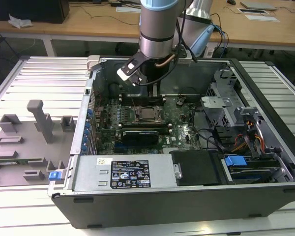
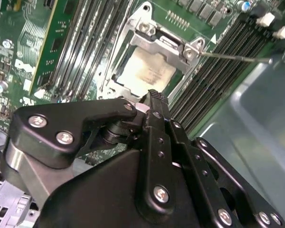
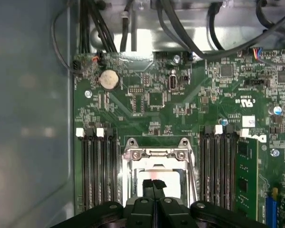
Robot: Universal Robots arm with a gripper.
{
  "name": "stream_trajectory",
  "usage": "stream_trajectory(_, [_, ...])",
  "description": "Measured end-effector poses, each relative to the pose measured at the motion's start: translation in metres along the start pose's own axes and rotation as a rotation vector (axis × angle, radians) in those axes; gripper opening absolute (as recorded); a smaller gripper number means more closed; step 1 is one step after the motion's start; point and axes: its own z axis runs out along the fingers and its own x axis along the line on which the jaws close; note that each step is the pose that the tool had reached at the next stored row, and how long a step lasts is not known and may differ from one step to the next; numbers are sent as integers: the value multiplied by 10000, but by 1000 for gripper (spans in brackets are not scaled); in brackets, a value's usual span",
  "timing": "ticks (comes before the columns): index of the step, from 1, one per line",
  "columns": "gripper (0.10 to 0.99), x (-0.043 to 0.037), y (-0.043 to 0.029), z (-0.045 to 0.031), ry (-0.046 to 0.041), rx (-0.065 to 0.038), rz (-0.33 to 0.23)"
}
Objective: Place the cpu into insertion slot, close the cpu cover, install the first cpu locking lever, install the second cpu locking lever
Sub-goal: 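Close the cpu cover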
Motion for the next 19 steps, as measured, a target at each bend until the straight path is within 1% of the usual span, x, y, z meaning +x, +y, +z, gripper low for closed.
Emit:
stream_trajectory(2, [106, -2, -28, 14, -65, 1, -2])
stream_trajectory(6, [106, -2, -29, 15, -72, 0, -5])
stream_trajectory(8, [106, -2, -29, 15, -74, 4, -105])
stream_trajectory(11, [106, -1, -29, 15, -109, 36, -991])
stream_trajectory(12, [106, -2, -29, 14, -119, 51, -1383])
stream_trajectory(16, [106, -1, -29, 15, -101, 79, -2200])
stream_trajectory(17, [106, -1, -29, 16, -91, 92, -2635])
stream_trajectory(19, [106, -2, -29, 17, -76, 114, -3278])
